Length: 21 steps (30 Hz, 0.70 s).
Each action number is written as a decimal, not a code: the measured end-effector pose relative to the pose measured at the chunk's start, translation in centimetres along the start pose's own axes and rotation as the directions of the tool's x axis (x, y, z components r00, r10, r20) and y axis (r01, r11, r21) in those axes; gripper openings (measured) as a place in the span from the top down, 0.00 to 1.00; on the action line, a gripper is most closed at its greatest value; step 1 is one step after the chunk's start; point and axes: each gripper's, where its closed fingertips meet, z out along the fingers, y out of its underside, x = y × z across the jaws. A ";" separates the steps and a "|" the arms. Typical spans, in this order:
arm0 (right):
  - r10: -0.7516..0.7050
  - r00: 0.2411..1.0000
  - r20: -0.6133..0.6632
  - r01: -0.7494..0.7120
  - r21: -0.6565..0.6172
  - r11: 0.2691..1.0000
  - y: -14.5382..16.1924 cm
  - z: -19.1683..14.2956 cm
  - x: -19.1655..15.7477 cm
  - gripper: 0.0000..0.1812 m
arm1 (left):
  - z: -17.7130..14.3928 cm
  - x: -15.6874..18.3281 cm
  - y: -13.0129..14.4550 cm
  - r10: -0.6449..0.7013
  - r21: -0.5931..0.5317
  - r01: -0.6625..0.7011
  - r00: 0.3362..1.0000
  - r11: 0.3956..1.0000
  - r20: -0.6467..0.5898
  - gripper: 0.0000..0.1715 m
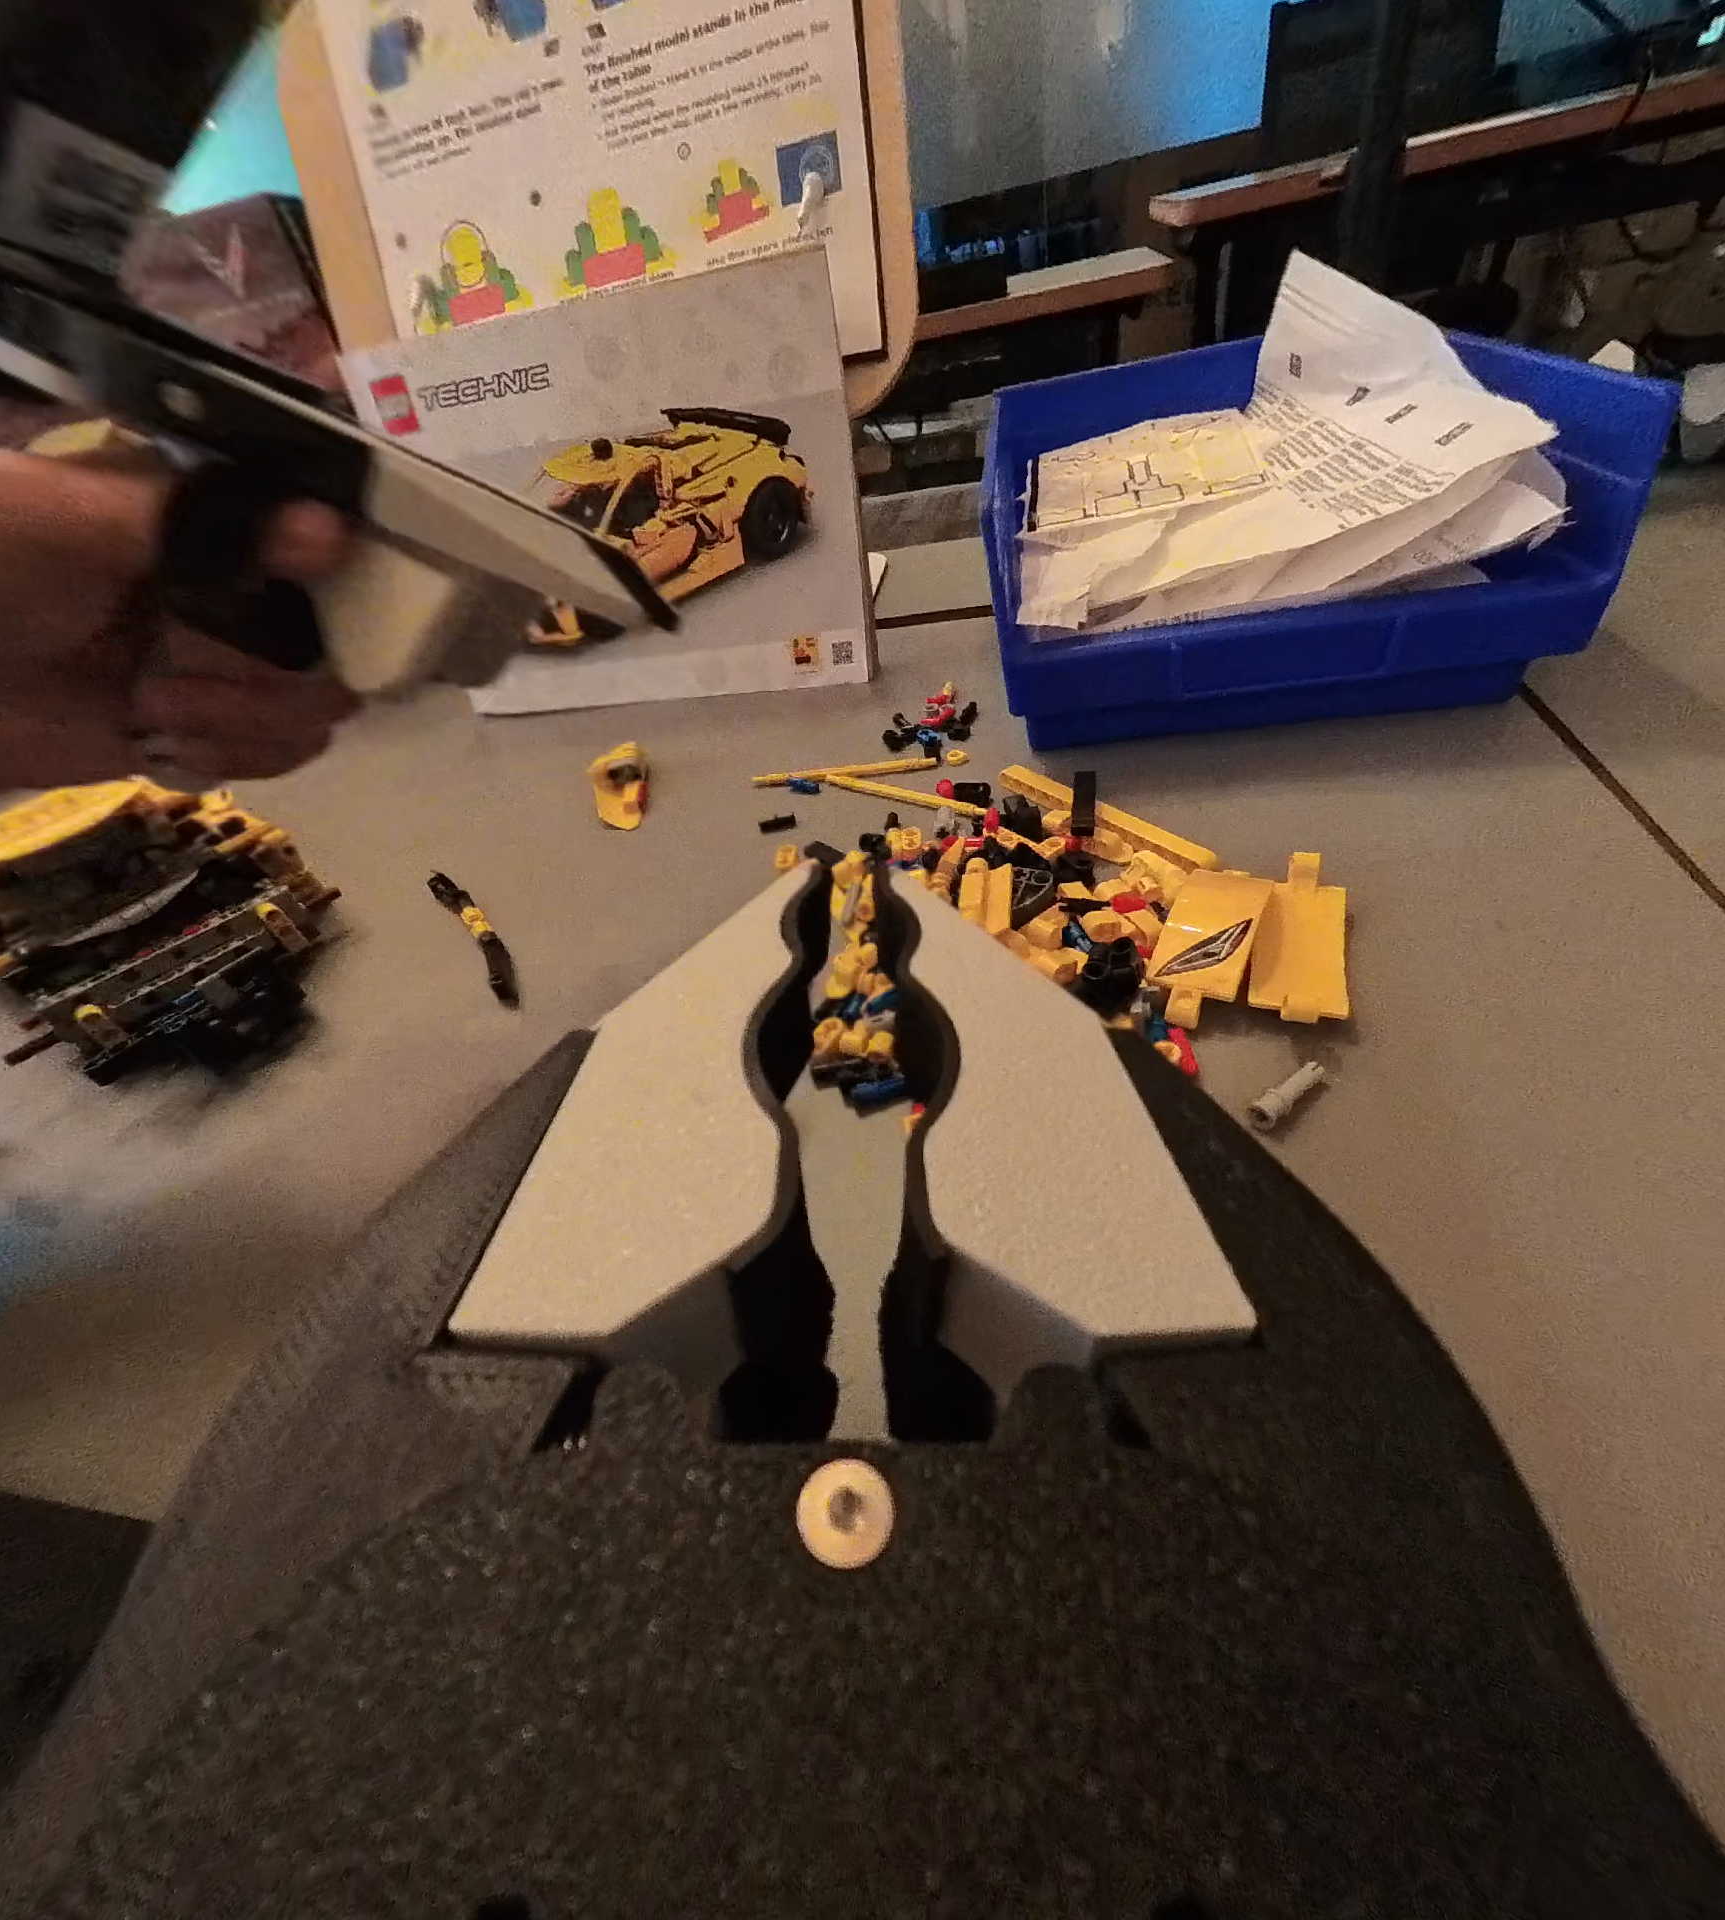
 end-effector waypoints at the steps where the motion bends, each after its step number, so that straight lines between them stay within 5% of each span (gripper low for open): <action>1: -0.011 1.000 0.013 0.011 0.003 1.000 -0.2 0.0 -0.3 0.96 | -3.3 0.6 -0.3 0.020 0.060 -0.021 1.000 0.998 0.009 0.81; 5: -0.080 0.982 0.170 0.083 -0.014 0.996 -0.9 0.3 -4.1 0.93 | -17.3 2.2 3.3 0.076 0.186 -0.099 0.989 0.977 0.129 0.78; 10: -0.240 0.848 0.472 0.312 -0.078 0.947 1.2 1.3 -13.2 0.86 | -29.1 0.1 17.3 0.020 0.018 -0.030 0.911 0.999 0.411 0.78; 12: -0.308 0.762 0.570 0.424 -0.080 0.902 2.7 1.6 -17.6 0.86 | -30.6 0.4 22.1 -0.038 -0.015 0.049 0.901 0.999 0.432 0.78; 15: -0.363 0.624 0.693 0.511 -0.010 0.860 4.6 1.9 -24.2 0.86 | -30.2 1.9 25.7 -0.067 0.015 0.067 0.913 0.998 0.403 0.78; 21: -0.373 0.412 0.831 0.696 -0.023 0.717 10.1 4.1 -30.4 0.88 | -26.6 3.2 25.8 -0.016 0.116 -0.030 0.926 0.993 0.377 0.79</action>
